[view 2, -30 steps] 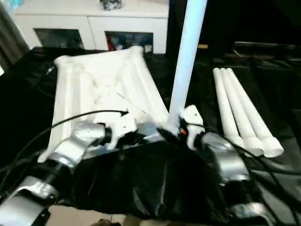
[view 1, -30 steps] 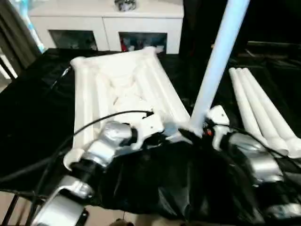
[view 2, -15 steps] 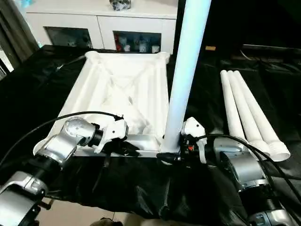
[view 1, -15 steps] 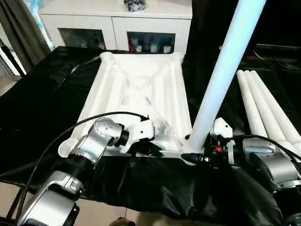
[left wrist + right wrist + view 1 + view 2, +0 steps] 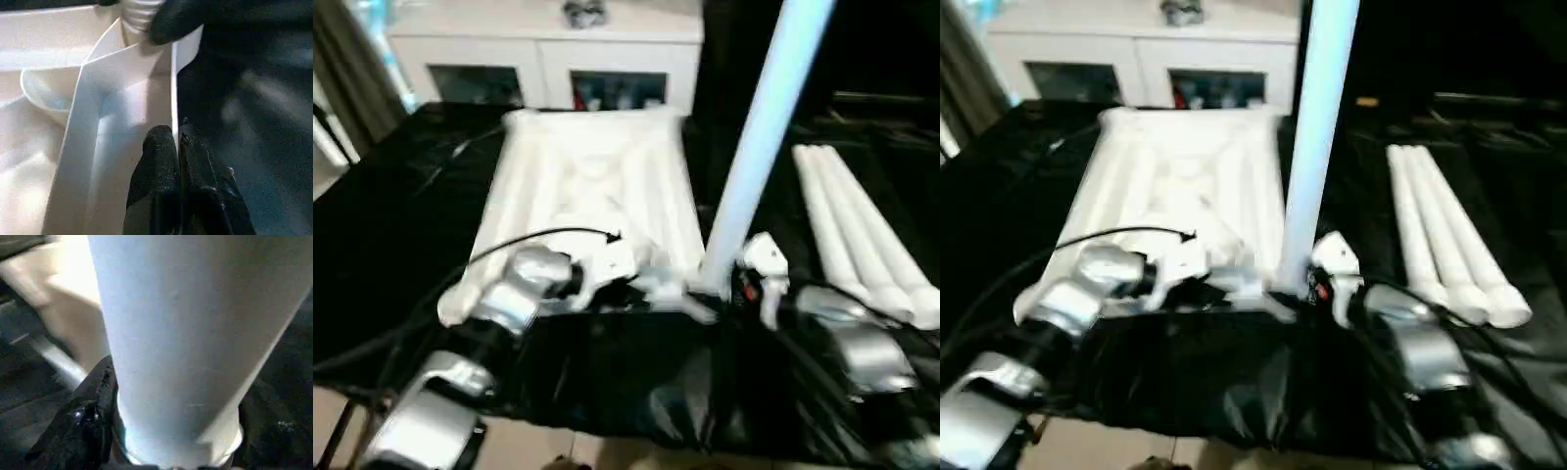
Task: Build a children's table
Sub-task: Rotate leg to tighten
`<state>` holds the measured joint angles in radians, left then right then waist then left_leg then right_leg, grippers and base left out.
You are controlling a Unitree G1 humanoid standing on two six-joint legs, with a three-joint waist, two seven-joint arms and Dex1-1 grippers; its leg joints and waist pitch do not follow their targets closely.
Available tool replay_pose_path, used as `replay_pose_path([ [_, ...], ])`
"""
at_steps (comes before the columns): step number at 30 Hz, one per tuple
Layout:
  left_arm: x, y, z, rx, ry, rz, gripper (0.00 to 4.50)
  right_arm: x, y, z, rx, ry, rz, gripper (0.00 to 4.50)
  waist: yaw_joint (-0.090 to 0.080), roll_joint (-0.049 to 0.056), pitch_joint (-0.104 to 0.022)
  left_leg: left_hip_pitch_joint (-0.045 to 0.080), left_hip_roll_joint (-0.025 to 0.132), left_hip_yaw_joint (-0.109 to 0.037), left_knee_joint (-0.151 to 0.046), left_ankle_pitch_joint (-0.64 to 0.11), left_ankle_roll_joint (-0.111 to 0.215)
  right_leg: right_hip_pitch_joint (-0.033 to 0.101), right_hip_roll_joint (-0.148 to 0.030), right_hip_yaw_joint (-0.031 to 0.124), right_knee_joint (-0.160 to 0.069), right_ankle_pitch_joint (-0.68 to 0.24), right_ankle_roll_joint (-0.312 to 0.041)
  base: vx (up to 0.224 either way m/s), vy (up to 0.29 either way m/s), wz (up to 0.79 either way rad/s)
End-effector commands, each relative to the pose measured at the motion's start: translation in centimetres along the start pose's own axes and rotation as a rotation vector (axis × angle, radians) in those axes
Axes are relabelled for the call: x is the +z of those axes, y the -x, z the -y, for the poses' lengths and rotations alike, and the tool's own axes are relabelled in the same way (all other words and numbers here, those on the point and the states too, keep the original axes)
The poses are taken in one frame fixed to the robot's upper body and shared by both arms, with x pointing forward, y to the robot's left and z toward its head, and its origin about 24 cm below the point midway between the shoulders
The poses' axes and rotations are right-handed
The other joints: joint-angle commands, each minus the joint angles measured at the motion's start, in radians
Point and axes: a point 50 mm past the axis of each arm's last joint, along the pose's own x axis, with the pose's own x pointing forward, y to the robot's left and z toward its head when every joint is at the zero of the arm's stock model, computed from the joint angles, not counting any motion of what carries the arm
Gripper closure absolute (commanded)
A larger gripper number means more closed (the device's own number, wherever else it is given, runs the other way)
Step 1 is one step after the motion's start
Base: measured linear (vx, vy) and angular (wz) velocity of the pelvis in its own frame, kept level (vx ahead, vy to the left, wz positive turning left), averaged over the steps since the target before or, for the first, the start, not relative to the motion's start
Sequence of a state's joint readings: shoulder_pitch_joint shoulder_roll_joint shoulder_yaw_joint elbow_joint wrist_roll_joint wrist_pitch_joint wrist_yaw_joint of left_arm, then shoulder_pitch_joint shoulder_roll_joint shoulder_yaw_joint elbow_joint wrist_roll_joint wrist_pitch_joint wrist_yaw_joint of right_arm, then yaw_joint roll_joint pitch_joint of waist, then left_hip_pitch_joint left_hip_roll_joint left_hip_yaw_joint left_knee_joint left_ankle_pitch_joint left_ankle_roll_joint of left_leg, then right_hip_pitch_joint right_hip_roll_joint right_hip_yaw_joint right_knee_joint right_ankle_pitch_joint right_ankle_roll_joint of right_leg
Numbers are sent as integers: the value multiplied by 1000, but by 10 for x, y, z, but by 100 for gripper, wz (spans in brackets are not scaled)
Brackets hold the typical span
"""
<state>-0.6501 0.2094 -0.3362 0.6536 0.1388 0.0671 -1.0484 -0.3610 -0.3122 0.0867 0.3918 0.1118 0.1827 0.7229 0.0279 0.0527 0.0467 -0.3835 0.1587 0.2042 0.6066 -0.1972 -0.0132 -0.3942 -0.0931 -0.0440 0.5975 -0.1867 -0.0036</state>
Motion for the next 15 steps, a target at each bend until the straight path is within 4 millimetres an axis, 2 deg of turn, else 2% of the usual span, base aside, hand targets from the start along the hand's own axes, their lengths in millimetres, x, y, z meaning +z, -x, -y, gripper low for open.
replay_pose_path([
  [1,24,-26,10,19,-24,55,450,-10,-27,-18,-53,-66,-55,176,-6,-10,-52,28,69,-43,-90,-338,-11,26,-64,36,-92,-395,-200,0,0,0],
  [3,29,-34,13,36,-16,64,450,-9,-36,-21,-94,-96,-51,177,-13,-12,-53,25,66,-43,-92,-334,-11,26,-62,34,-94,-387,-197,0,0,0],
  [4,33,-39,15,49,-14,68,450,-7,-41,-23,-125,-100,-49,177,-15,-13,-53,26,67,-42,-91,-336,-10,22,-62,35,-94,-384,-199,0,0,0],
  [7,38,-46,18,55,-23,75,450,-2,-48,-27,-156,-119,-28,177,-18,-10,-54,24,67,-42,-91,-331,-1,24,-62,36,-95,-365,-197,0,0,0],
  [8,39,-47,18,56,-27,79,450,0,-49,-27,-155,-126,-11,177,-19,-15,-55,24,67,-42,-91,-330,2,24,-60,35,-96,-359,-197,0,0,0],
  [10,40,-46,18,55,-37,81,450,3,-50,-27,-149,-138,17,121,-19,-11,-55,23,68,-42,-92,-324,11,25,-60,35,-93,-331,-203,0,0,0],
  [14,34,-37,14,45,-84,67,450,11,-41,-26,-55,-58,70,85,-18,-11,-58,21,69,-40,-91,-303,23,28,-62,36,-88,-284,-215,0,0,0],
  [15,31,-34,14,39,-98,58,450,12,-38,-24,-45,-41,82,72,-15,-11,-60,19,70,-39,-89,-283,36,32,-62,36,-85,-246,-222,0,0,0],
])
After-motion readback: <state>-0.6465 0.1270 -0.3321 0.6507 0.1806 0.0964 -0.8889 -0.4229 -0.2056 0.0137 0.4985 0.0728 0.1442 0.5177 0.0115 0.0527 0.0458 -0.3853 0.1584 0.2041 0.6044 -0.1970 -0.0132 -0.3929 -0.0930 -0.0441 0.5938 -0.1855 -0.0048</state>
